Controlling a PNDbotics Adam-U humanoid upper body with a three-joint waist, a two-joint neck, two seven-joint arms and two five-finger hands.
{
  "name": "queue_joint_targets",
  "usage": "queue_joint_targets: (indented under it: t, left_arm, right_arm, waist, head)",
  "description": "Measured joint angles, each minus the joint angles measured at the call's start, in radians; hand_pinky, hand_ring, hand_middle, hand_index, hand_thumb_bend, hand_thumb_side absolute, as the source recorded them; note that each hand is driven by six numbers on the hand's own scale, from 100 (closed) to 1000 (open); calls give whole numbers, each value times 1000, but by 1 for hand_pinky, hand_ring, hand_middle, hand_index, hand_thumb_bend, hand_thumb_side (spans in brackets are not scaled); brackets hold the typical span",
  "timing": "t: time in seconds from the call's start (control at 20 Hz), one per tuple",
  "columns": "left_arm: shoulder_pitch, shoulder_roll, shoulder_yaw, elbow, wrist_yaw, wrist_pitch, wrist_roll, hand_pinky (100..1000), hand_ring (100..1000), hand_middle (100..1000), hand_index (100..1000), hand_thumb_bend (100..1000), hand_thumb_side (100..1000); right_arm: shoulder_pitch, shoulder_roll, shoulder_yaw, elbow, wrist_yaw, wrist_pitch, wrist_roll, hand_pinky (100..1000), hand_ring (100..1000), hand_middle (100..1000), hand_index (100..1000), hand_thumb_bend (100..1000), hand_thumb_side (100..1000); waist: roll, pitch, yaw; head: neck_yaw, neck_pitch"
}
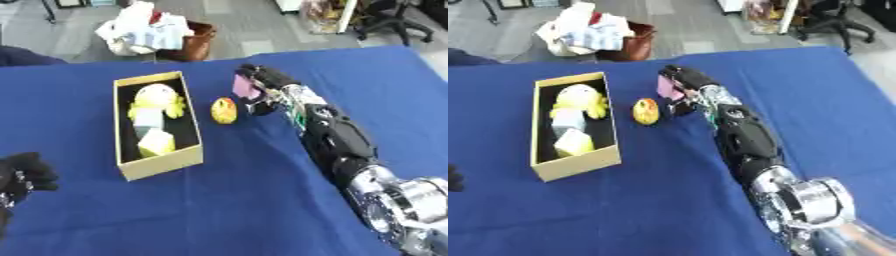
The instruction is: Pick up objects on the table and place them in the box.
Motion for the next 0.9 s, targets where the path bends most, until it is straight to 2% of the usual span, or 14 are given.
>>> queue_joint_targets:
  t: [0.05,0.1,0.15,0.2,0.25,0.3,0.35,0.45,0.55,0.7,0.9]
  left_arm:
    - [0,0,0,0,0,0,0,640,657,626,794,100,820]
    - [0,0,0,0,0,0,0,640,657,626,794,100,821]
    - [0,0,0,0,0,0,0,640,657,625,794,100,821]
    - [0,0,0,0,0,0,0,640,657,625,794,100,821]
    - [0,0,0,0,0,0,0,641,657,625,794,100,822]
    - [0,0,0,0,0,0,0,641,657,625,794,100,822]
    - [0,0,0,0,0,0,0,641,657,625,794,100,823]
    - [0,0,0,0,0,0,0,641,657,625,794,100,823]
    - [0,0,0,0,1,0,0,641,657,625,794,100,822]
    - [0,0,0,0,1,0,0,641,657,625,794,100,821]
    - [0,0,0,0,3,0,0,641,657,625,794,100,820]
  right_arm:
    - [0,0,1,2,0,5,-2,773,883,969,1000,100,174]
    - [0,0,1,2,0,9,-5,761,872,963,1000,100,174]
    - [0,0,2,2,0,11,-10,668,790,905,1000,100,169]
    - [0,0,2,2,0,12,-17,636,761,882,1000,100,165]
    - [0,0,3,2,1,11,-27,559,681,813,962,100,152]
    - [1,0,3,1,1,8,-38,533,651,786,945,100,147]
    - [3,0,3,-1,2,4,-51,450,566,698,891,100,129]
    - [5,0,2,-7,6,-9,-87,398,520,607,852,100,107]
    - [7,1,0,-24,9,-31,-131,387,511,571,841,100,100]
    - [4,5,0,-63,10,-75,-183,393,514,571,846,100,100]
    - [-22,16,10,-137,2,-158,-194,413,521,579,861,100,100]
  waist:
    - [0,0,0]
    - [0,0,0]
    - [0,0,0]
    - [0,0,0]
    - [0,0,0]
    - [0,0,0]
    - [0,0,0]
    - [0,0,0]
    - [0,1,0]
    - [0,1,-1]
    - [0,1,-3]
  head:
    - [-1,0]
    - [-2,0]
    - [-3,0]
    - [-3,0]
    - [-3,0]
    - [-3,0]
    - [-3,0]
    - [-3,0]
    - [-4,0]
    - [-4,0]
    - [-4,0]
